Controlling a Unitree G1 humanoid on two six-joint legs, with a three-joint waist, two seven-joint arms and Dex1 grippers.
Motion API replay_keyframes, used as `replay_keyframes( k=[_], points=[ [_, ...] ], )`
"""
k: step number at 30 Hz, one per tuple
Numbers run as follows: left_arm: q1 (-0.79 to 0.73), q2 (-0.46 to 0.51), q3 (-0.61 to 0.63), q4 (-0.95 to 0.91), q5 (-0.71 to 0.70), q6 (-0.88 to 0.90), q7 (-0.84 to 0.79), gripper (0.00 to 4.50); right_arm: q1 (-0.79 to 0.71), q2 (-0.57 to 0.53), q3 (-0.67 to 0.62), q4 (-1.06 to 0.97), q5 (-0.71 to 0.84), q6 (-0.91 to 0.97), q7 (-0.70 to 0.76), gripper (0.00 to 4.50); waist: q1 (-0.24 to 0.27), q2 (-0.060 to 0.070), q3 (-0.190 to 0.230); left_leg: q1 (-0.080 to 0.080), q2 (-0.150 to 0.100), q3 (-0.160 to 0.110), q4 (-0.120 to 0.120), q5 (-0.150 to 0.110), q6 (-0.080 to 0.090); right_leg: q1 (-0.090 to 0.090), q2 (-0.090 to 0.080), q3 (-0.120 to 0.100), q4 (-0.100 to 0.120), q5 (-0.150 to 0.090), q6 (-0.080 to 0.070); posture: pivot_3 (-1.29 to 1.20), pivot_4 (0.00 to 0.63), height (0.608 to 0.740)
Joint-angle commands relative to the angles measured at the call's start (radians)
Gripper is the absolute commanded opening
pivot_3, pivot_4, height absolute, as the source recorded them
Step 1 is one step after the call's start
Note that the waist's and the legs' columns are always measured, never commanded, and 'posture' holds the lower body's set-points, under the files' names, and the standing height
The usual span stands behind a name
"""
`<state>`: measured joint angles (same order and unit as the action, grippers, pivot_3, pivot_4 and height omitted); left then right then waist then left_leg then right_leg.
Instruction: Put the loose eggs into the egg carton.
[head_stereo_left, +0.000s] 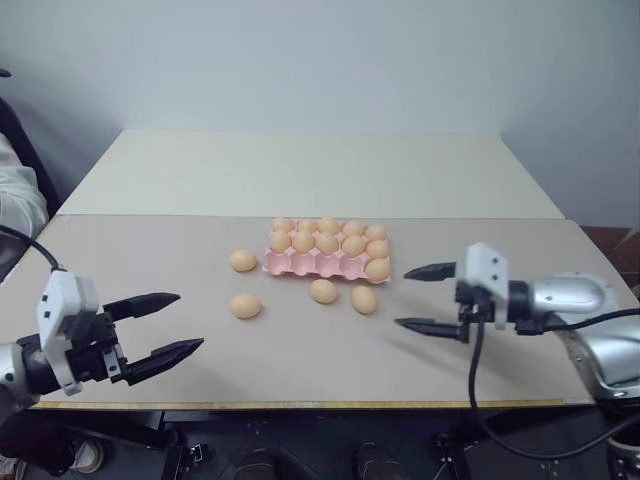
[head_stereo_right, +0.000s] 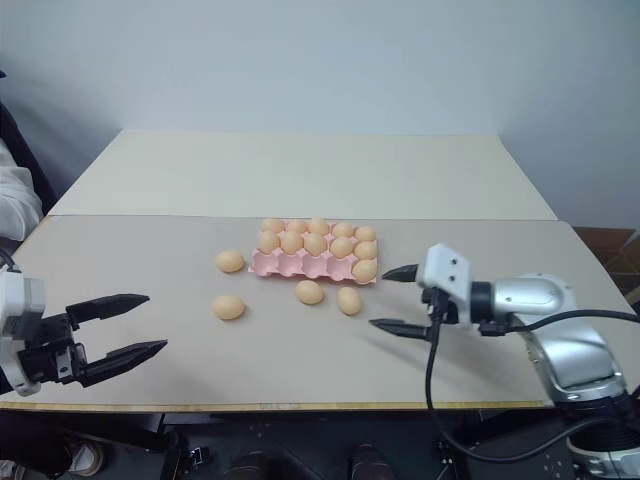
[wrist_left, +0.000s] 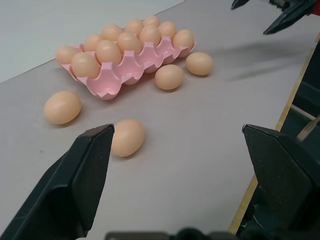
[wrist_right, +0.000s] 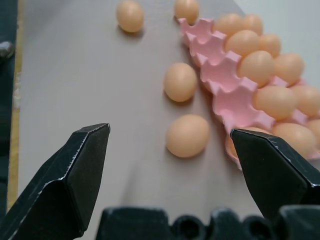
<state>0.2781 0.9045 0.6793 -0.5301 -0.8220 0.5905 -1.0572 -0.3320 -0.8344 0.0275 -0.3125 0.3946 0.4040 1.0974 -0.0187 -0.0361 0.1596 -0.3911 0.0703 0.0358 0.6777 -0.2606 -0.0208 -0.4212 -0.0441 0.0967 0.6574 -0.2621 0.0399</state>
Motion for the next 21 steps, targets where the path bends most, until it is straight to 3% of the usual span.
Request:
replay_keyframes(
  k=[1, 5, 14, 17, 21],
  points=[
    [-0.026, 0.022, -0.012, 0.016, 0.000, -0.004, -0.013, 4.48, -0.056, 0.064, 0.084, 0.015, -0.088, 0.001, -0.083, 4.50, -0.002, 0.000, 0.000, 0.000, 0.000, 0.000, 0.000, 0.000, 0.000, 0.000, 0.000, 0.000, 0.000, 0.000, 0.000, 0.00, 0.150, 0.740],
    [-0.051, 0.031, -0.035, 0.030, 0.005, -0.007, -0.015, 4.48, -0.136, 0.155, 0.203, 0.105, -0.232, 0.033, -0.194, 4.50, -0.006, 0.000, 0.000, 0.001, 0.000, 0.000, 0.000, 0.000, 0.000, 0.000, 0.000, 0.000, 0.001, 0.000, 0.000, 0.00, 0.150, 0.740],
    [-0.052, 0.031, -0.039, 0.027, 0.011, -0.007, -0.018, 4.48, -0.186, 0.228, 0.287, 0.172, -0.325, 0.070, -0.234, 4.50, 0.000, 0.000, 0.000, -0.002, 0.000, 0.000, 0.000, 0.000, 0.000, -0.002, 0.000, -0.001, 0.000, 0.000, 0.000, 0.00, 0.150, 0.740],
    [-0.050, 0.031, -0.039, 0.027, 0.014, -0.008, -0.019, 4.50, -0.187, 0.239, 0.299, 0.178, -0.338, 0.090, -0.231, 3.91, 0.000, 0.000, 0.000, -0.001, 0.000, 0.000, 0.000, 0.000, 0.000, -0.002, 0.000, -0.001, 0.001, 0.000, -0.001, 0.00, 0.150, 0.740],
    [-0.052, 0.030, -0.041, 0.026, 0.018, -0.008, -0.018, 4.50, -0.182, 0.250, 0.297, 0.179, -0.342, 0.097, -0.235, 2.57, 0.000, 0.000, 0.000, -0.001, 0.000, 0.000, 0.000, 0.000, 0.000, -0.001, 0.000, -0.001, 0.001, 0.000, -0.001, 0.00, 0.150, 0.740]
  ],
)
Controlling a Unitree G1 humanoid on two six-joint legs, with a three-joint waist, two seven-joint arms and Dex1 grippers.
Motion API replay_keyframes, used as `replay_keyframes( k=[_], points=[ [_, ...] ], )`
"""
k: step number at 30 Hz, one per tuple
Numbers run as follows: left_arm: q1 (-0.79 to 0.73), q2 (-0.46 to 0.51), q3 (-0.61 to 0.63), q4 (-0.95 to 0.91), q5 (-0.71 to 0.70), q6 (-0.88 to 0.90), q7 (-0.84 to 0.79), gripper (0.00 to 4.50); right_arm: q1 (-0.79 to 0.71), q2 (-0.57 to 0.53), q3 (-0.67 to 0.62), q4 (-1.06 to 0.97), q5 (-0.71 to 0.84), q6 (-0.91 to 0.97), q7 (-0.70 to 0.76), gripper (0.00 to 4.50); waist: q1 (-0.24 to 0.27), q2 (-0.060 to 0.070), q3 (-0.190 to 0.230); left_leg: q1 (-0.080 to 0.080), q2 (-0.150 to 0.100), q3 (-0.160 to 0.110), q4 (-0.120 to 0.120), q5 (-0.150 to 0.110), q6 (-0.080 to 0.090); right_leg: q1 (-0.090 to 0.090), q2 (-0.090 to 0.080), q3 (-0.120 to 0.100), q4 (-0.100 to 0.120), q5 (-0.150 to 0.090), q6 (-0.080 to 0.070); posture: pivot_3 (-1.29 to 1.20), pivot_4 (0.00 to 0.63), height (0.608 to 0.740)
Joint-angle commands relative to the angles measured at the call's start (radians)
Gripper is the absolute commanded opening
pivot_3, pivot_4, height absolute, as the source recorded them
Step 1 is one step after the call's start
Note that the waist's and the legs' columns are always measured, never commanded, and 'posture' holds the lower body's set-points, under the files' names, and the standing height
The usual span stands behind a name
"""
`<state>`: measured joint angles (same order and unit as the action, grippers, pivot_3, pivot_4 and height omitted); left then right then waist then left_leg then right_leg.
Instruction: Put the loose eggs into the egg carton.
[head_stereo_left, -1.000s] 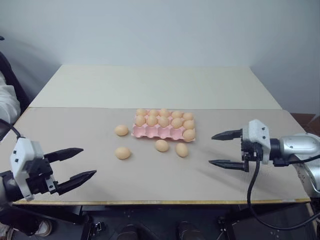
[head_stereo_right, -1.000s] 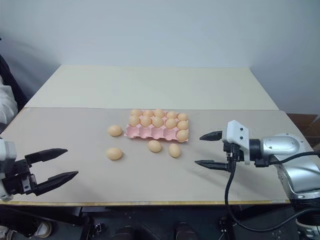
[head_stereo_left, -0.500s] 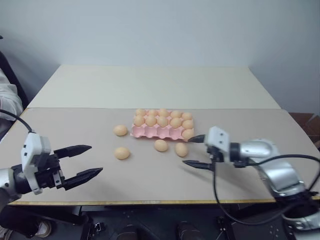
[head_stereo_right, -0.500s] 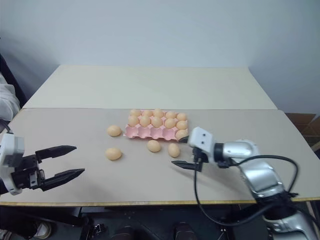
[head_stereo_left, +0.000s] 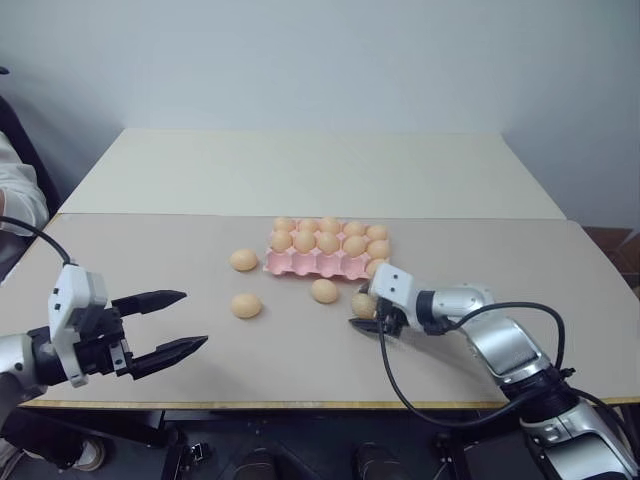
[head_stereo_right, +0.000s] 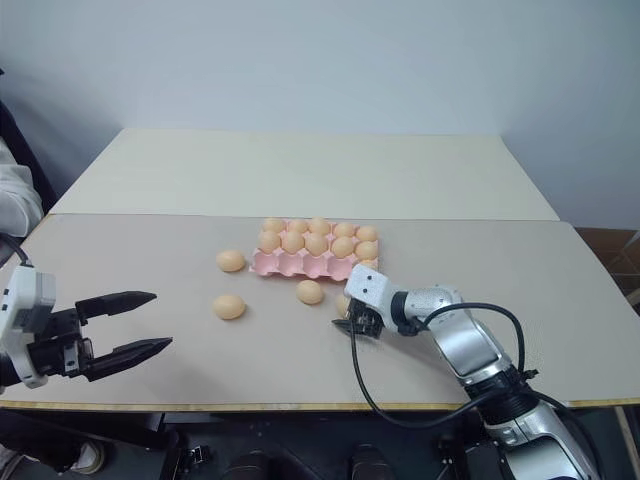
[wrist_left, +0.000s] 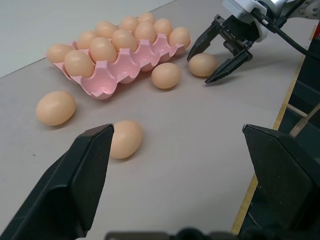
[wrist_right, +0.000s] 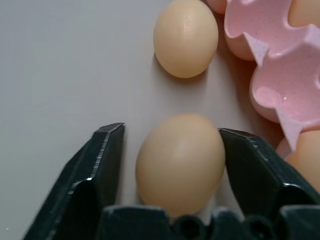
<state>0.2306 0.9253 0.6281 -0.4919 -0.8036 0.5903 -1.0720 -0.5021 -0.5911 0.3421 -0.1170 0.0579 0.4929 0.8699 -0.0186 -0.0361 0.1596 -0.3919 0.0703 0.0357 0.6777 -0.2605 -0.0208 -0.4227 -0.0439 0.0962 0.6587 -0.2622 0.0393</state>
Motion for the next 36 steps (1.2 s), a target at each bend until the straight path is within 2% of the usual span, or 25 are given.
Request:
replay_keyframes(
  k=[1, 4, 10, 19, 23, 27, 31, 36],
  points=[
    [-0.006, 0.009, 0.010, -0.012, 0.000, -0.007, -0.002, 4.50, -0.011, 0.009, -0.021, -0.016, -0.003, 0.006, -0.008, 2.18, 0.000, 0.000, 0.000, 0.000, 0.000, 0.000, 0.000, 0.000, 0.000, 0.000, 0.000, 0.000, 0.000, 0.000, 0.000, 0.00, 0.150, 0.740],
    [-0.005, 0.008, 0.012, -0.013, 0.002, -0.007, -0.002, 4.50, -0.014, 0.007, -0.046, -0.039, 0.012, 0.023, -0.005, 1.81, 0.000, 0.000, 0.000, 0.000, 0.000, 0.000, 0.000, 0.000, 0.000, 0.000, 0.000, 0.000, 0.000, 0.000, 0.000, 0.00, 0.150, 0.740],
    [0.000, 0.004, 0.016, -0.014, 0.006, -0.011, -0.002, 4.50, -0.092, 0.043, -0.117, -0.071, 0.062, 0.040, -0.019, 1.81, -0.007, 0.000, 0.000, 0.000, 0.000, 0.000, 0.000, 0.000, 0.000, 0.000, 0.000, 0.000, 0.000, 0.000, 0.000, 0.00, 0.150, 0.740],
    [-0.018, 0.002, 0.004, -0.013, 0.015, -0.021, 0.001, 4.50, -0.259, 0.172, -0.098, 0.216, -0.026, -0.054, -0.144, 1.81, -0.021, 0.000, 0.000, 0.000, 0.000, 0.000, 0.000, 0.000, 0.000, 0.000, 0.000, 0.000, 0.000, 0.000, 0.000, 0.00, 0.150, 0.740],
    [-0.015, 0.002, 0.009, -0.013, 0.019, -0.023, 0.000, 4.50, -0.269, 0.192, -0.089, 0.263, -0.060, -0.064, -0.172, 3.09, -0.025, 0.000, 0.000, -0.001, 0.000, 0.000, -0.001, 0.000, 0.000, -0.001, 0.000, 0.000, 0.000, 0.000, 0.000, 0.00, 0.150, 0.740],
    [-0.011, 0.001, 0.012, -0.014, 0.021, -0.023, -0.002, 4.50, -0.252, 0.186, -0.116, 0.216, -0.033, -0.044, -0.151, 4.47, -0.028, 0.000, 0.000, -0.001, 0.000, 0.000, -0.001, 0.000, 0.000, -0.001, 0.000, 0.000, 0.000, 0.000, 0.000, 0.00, 0.150, 0.740],
    [-0.015, 0.004, 0.011, -0.004, 0.024, -0.025, -0.004, 4.50, -0.210, 0.144, -0.155, 0.142, 0.006, -0.040, -0.114, 4.47, -0.027, 0.000, 0.000, -0.001, 0.000, 0.000, -0.001, 0.000, 0.000, -0.001, 0.000, 0.000, 0.000, 0.000, 0.000, 0.00, 0.150, 0.740],
    [-0.024, 0.008, 0.026, 0.045, 0.036, -0.032, -0.006, 4.50, -0.052, -0.014, -0.290, -0.053, 0.154, -0.033, 0.040, 4.47, -0.014, 0.000, 0.000, -0.001, 0.000, 0.000, -0.001, 0.000, 0.000, 0.000, 0.000, -0.001, -0.002, 0.000, 0.000, 0.00, 0.150, 0.740]
  ],
)
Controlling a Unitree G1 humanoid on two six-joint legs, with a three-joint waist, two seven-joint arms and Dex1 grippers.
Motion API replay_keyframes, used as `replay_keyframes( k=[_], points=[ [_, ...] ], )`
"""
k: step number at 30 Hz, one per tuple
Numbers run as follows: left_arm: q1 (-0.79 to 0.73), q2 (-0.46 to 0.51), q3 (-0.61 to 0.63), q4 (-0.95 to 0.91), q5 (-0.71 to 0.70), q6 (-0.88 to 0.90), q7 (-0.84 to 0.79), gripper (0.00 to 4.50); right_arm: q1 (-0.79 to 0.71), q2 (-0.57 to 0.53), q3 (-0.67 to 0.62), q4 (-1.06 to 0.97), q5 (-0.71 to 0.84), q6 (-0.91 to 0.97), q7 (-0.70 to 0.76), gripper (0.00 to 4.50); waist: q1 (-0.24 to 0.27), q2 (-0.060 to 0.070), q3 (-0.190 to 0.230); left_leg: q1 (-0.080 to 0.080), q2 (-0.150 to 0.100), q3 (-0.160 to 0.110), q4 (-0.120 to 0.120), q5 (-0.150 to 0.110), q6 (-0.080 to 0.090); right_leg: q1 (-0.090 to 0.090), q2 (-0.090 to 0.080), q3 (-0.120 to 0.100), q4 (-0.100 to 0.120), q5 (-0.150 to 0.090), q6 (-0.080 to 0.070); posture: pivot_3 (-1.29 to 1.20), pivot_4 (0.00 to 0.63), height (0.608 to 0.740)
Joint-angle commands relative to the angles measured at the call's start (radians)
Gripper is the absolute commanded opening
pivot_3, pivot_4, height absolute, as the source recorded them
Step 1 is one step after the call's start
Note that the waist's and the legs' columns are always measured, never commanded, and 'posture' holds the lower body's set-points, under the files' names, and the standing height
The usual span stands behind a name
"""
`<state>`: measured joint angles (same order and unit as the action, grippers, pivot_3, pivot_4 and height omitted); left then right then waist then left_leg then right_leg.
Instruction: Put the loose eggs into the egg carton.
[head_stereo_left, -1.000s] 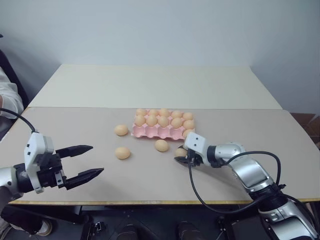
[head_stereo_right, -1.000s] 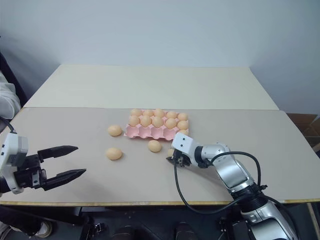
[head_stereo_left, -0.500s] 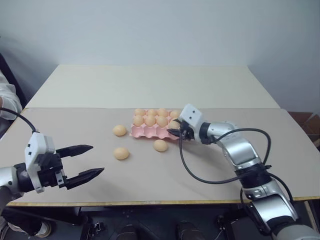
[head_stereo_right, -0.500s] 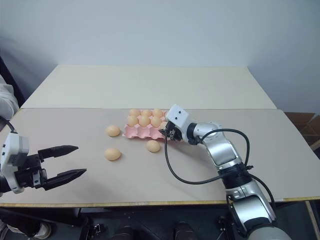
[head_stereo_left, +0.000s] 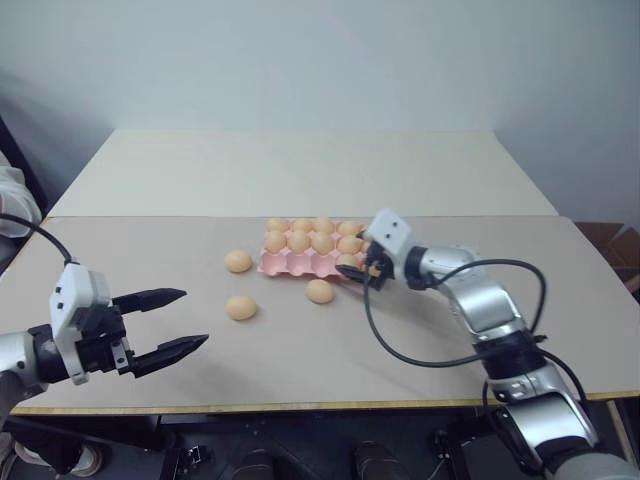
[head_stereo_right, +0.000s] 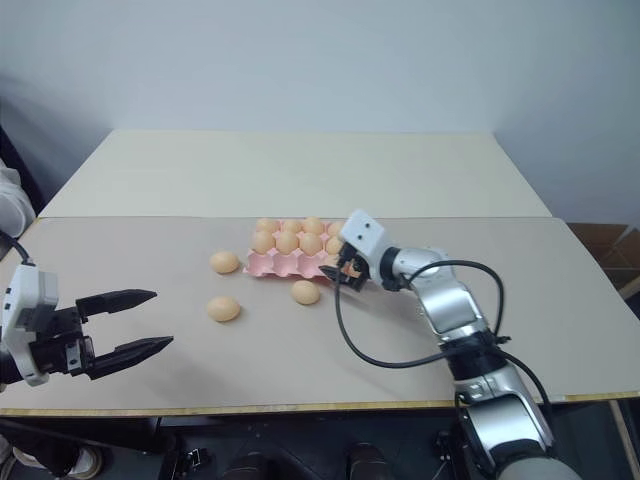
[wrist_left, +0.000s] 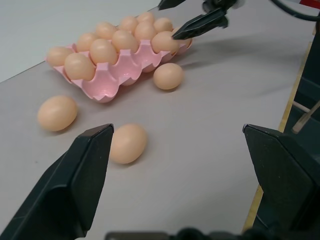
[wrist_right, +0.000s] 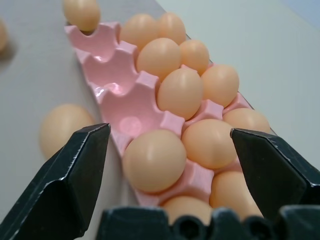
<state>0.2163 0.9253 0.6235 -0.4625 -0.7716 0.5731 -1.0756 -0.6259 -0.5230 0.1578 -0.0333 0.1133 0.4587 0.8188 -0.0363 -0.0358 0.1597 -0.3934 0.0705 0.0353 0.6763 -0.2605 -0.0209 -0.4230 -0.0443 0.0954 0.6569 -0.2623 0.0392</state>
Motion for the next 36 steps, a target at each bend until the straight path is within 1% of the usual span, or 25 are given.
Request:
replay_keyframes(
  k=[1, 5, 10, 14, 19, 22, 25, 28, 33, 36],
  points=[
    [-0.012, 0.007, 0.035, 0.022, 0.004, -0.013, 0.001, 4.50, 0.099, -0.108, -0.125, -0.163, 0.122, 0.002, 0.111, 4.47, 0.006, 0.000, 0.000, -0.001, 0.000, 0.000, 0.000, 0.000, 0.000, 0.000, 0.000, 0.000, 0.000, 0.000, 0.000, 0.00, 0.150, 0.740],
    [-0.031, 0.018, 0.042, 0.083, 0.026, -0.046, -0.029, 4.50, 0.266, -0.243, -0.246, -0.266, 0.238, 0.012, 0.226, 4.47, 0.005, 0.000, 0.000, 0.000, 0.000, 0.000, 0.000, 0.000, 0.000, 0.000, 0.000, 0.000, 0.000, 0.000, 0.000, 0.00, 0.150, 0.740],
    [-0.037, 0.024, 0.045, 0.164, 0.060, -0.100, -0.081, 4.50, 0.437, -0.387, -0.377, -0.284, 0.321, -0.023, 0.361, 4.47, -0.005, 0.000, 0.000, 0.002, 0.000, 0.000, 0.000, 0.000, 0.000, 0.002, 0.000, 0.001, 0.000, 0.000, 0.000, 0.00, 0.150, 0.740],
    [-0.045, 0.034, 0.039, 0.198, 0.088, -0.118, -0.095, 4.50, 0.474, -0.424, -0.417, -0.286, 0.340, -0.030, 0.369, 4.47, -0.012, 0.000, 0.000, 0.003, 0.000, 0.000, 0.000, 0.000, 0.000, 0.003, 0.001, 0.001, 0.000, 0.000, 0.000, 0.00, 0.150, 0.740],
    [-0.056, 0.030, 0.033, 0.201, 0.088, -0.117, -0.096, 4.50, 0.458, -0.415, -0.403, -0.301, 0.349, -0.025, 0.342, 4.47, -0.008, 0.000, 0.000, 0.002, 0.000, 0.000, 0.000, 0.000, 0.000, 0.002, 0.000, 0.001, 0.000, 0.000, 0.000, 0.00, 0.150, 0.740],
    [-0.053, 0.027, 0.035, 0.195, 0.084, -0.114, -0.093, 4.50, 0.438, -0.392, -0.374, -0.328, 0.347, -0.012, 0.303, 4.47, -0.008, 0.000, 0.000, 0.002, 0.000, 0.000, 0.000, 0.000, 0.000, 0.002, 0.000, 0.001, 0.000, 0.000, 0.000, 0.00, 0.150, 0.740],
    [-0.042, 0.021, 0.037, 0.175, 0.079, -0.108, -0.090, 4.50, 0.403, -0.351, -0.314, -0.360, 0.335, -0.010, 0.265, 4.47, -0.008, 0.000, 0.000, 0.002, 0.000, 0.000, 0.000, 0.000, 0.000, 0.002, 0.000, 0.001, 0.000, 0.000, 0.000, 0.00, 0.150, 0.740],
    [-0.042, 0.016, 0.025, 0.156, 0.072, -0.103, -0.084, 4.50, 0.314, -0.270, -0.194, -0.355, 0.280, -0.005, 0.193, 4.47, -0.013, 0.000, 0.000, 0.003, 0.000, 0.000, 0.000, 0.000, 0.000, 0.002, 0.001, 0.001, 0.001, 0.000, 0.000, 0.00, 0.150, 0.740],
    [-0.059, 0.006, -0.001, 0.135, 0.062, -0.095, -0.061, 4.50, 0.153, -0.112, 0.036, -0.266, 0.100, -0.003, 0.058, 4.47, -0.009, 0.000, 0.000, 0.002, 0.000, 0.000, 0.000, 0.000, 0.000, 0.000, 0.001, 0.001, 0.002, 0.000, 0.000, 0.00, 0.150, 0.740],
    [-0.063, -0.003, -0.010, 0.115, 0.053, -0.085, -0.047, 4.50, 0.079, -0.022, 0.142, -0.198, 0.009, -0.014, 0.001, 4.47, -0.007, 0.000, 0.000, 0.000, 0.000, 0.000, 0.000, 0.000, 0.000, -0.001, 0.001, 0.001, 0.001, 0.000, 0.000, 0.00, 0.150, 0.740]
  ],
)
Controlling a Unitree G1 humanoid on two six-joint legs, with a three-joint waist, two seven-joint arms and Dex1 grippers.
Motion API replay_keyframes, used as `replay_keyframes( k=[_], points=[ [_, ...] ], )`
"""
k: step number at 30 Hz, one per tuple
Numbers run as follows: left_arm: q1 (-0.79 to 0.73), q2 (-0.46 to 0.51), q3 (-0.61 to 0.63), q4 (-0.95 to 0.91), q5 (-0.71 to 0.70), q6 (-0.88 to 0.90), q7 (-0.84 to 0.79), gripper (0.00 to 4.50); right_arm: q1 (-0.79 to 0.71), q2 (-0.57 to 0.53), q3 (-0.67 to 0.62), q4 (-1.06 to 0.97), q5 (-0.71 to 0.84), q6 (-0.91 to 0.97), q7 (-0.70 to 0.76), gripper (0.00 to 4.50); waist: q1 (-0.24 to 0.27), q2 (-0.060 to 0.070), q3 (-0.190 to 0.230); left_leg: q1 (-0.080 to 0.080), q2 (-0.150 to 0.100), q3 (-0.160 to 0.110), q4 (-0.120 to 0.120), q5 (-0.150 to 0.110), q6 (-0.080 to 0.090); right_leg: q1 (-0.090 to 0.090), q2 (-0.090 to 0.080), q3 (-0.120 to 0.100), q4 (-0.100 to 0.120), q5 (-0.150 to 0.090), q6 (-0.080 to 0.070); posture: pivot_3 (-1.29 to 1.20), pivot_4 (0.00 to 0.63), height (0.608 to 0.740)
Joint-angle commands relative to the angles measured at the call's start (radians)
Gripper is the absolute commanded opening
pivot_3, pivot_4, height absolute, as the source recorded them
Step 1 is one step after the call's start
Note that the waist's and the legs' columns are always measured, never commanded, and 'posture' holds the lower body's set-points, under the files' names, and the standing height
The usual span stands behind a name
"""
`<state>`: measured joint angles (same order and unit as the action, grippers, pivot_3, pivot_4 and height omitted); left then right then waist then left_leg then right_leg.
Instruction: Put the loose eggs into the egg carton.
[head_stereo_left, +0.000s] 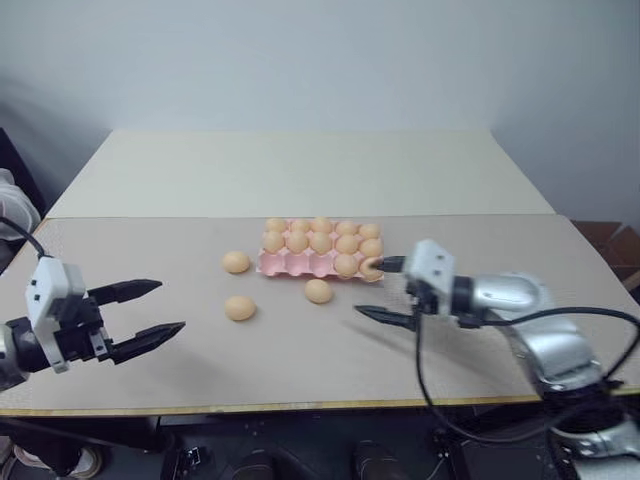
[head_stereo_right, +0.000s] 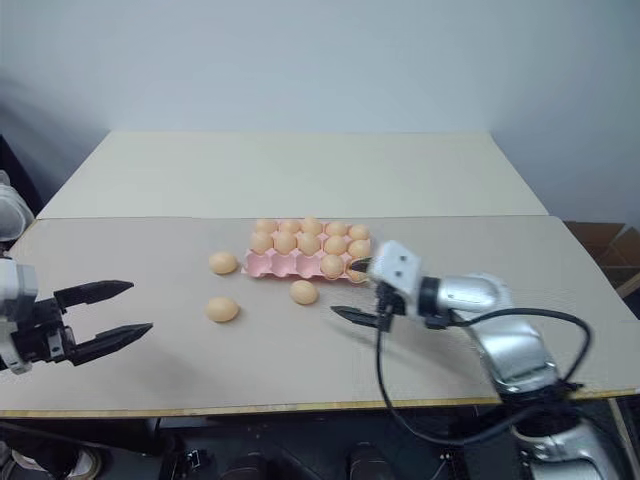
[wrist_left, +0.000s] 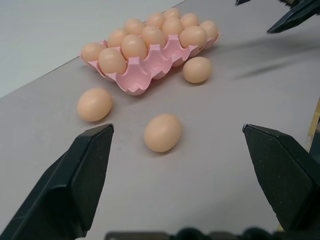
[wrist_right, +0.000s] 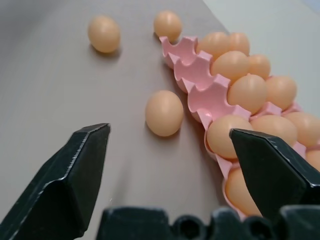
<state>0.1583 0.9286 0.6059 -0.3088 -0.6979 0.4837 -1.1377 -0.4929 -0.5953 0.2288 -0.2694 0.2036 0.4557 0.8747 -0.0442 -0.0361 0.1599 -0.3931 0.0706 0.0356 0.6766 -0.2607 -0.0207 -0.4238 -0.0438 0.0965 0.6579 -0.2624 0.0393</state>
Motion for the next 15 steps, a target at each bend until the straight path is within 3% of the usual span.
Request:
replay_keyframes(
  k=[1, 6, 15],
  points=[
    [-0.001, -0.009, 0.007, -0.047, -0.023, 0.007, 0.019, 4.50, -0.075, 0.077, 0.100, 0.067, -0.109, -0.021, -0.067, 4.47, 0.001, 0.000, 0.000, -0.001, 0.000, 0.000, 0.000, 0.000, 0.000, 0.000, 0.000, 0.000, 0.000, 0.000, 0.000, 0.00, 0.150, 0.740],
    [0.023, -0.024, 0.021, -0.077, -0.026, 0.011, 0.032, 4.50, -0.117, 0.142, 0.183, 0.166, -0.196, -0.080, -0.077, 4.47, 0.006, 0.000, 0.000, -0.001, 0.000, 0.000, 0.000, 0.000, 0.000, 0.000, 0.000, -0.001, 0.000, 0.000, 0.000, 0.00, 0.150, 0.740],
    [0.054, -0.035, 0.043, -0.106, -0.033, 0.015, 0.045, 4.50, -0.150, 0.212, 0.221, 0.286, -0.266, -0.124, -0.090, 4.47, -0.001, 0.000, 0.000, 0.001, 0.000, 0.000, 0.000, 0.000, 0.000, 0.000, 0.000, -0.001, 0.002, 0.000, 0.000, 0.00, 0.150, 0.740]
  ],
)
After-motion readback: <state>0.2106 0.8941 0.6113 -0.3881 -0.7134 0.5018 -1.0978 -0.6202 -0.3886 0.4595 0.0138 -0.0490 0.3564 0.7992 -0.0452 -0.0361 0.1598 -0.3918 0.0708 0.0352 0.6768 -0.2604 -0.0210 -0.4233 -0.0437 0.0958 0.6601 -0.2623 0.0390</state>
